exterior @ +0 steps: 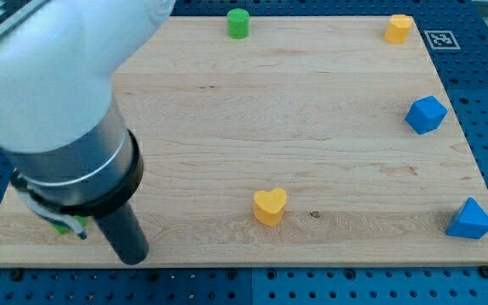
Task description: Move the green star diagonal to the red circle
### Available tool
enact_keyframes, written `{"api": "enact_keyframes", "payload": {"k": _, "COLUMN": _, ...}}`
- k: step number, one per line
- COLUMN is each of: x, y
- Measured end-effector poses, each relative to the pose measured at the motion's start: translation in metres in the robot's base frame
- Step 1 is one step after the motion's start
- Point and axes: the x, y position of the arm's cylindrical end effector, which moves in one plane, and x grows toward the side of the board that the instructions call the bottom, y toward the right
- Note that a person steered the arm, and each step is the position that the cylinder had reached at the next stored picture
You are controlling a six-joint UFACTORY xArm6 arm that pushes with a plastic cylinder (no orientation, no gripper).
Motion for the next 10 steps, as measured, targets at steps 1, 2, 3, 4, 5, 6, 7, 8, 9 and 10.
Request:
{"api": "enact_keyframes", "payload": {"k": 1, "x": 0.000, "y": -0.083}}
{"api": "enact_keyframes", "payload": {"k": 2, "x": -0.001, "y": -0.158}}
{"api": "enact_keyframes", "payload": {"k": 3, "x": -0.029, "y": -0.173}}
{"api": "enact_keyframes", "payload": {"k": 4, "x": -0.043, "y": -0.170}}
{"api": "enact_keyframes", "payload": {"k": 5, "x": -0.036, "y": -0.154}}
{"api": "enact_keyframes", "payload": {"k": 6, "x": -0.033, "y": -0.124}}
{"api": "enact_keyframes", "payload": {"k": 7, "x": -0.040, "y": -0.098}}
{"api": "enact_keyframes", "payload": {"k": 8, "x": -0.040, "y": -0.062}}
{"api": "enact_keyframes", "payload": {"k": 9, "x": -0.047, "y": -0.026}}
{"api": "enact_keyframes", "payload": {"k": 10, "x": -0.072, "y": -0.004}}
